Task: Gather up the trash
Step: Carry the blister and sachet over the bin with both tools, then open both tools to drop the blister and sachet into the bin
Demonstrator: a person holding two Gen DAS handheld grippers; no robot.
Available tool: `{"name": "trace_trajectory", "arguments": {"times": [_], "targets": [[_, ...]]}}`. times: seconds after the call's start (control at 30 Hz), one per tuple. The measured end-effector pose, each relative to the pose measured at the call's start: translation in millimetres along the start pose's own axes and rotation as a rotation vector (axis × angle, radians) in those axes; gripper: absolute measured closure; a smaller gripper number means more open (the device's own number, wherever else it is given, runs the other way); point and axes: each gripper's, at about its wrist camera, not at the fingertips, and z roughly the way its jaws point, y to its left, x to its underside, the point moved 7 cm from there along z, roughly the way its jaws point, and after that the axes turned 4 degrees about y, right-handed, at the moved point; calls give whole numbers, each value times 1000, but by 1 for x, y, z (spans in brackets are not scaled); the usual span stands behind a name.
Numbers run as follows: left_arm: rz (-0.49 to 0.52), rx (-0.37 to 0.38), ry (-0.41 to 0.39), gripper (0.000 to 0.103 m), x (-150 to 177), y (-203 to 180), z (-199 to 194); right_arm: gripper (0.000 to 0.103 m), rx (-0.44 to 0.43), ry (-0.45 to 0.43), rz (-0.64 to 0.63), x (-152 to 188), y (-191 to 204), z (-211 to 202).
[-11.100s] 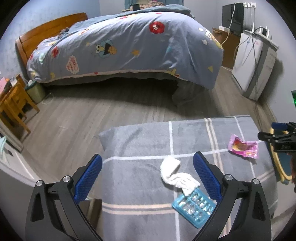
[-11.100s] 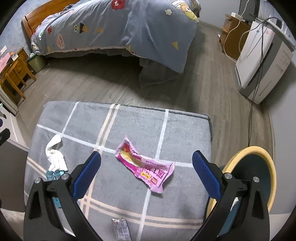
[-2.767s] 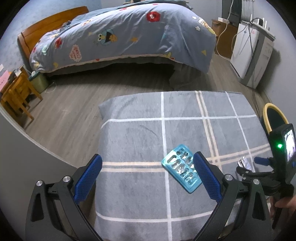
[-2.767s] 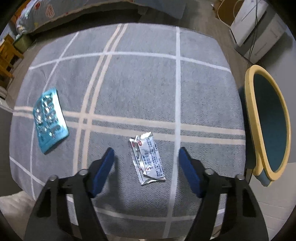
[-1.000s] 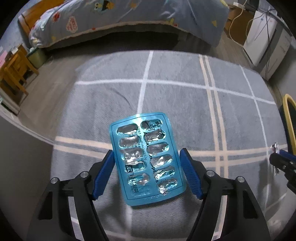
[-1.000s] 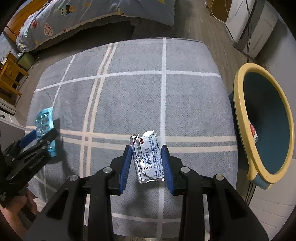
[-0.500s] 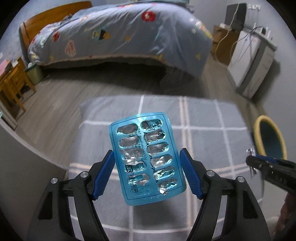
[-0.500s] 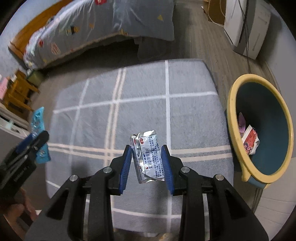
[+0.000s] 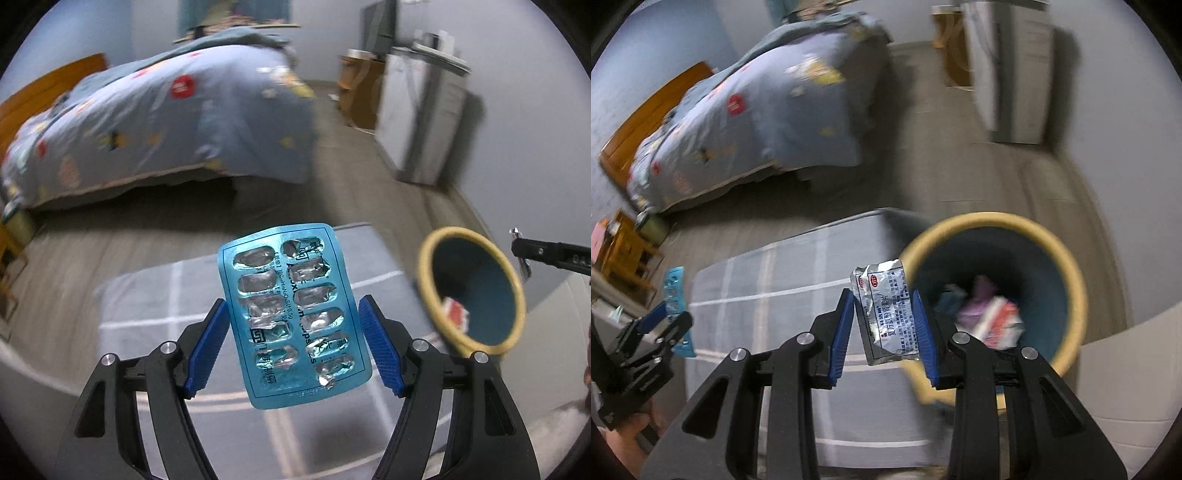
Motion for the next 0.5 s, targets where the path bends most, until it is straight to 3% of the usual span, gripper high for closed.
{"name": "trace_trajectory", "arguments": {"times": [0.23, 0.5], "targets": [[168, 109, 26, 31, -16, -97, 26, 70, 54, 16, 129, 14, -93, 6], [331, 232, 81, 31, -8, -181, 56, 70, 54, 39, 170, 22, -127, 21]]}}
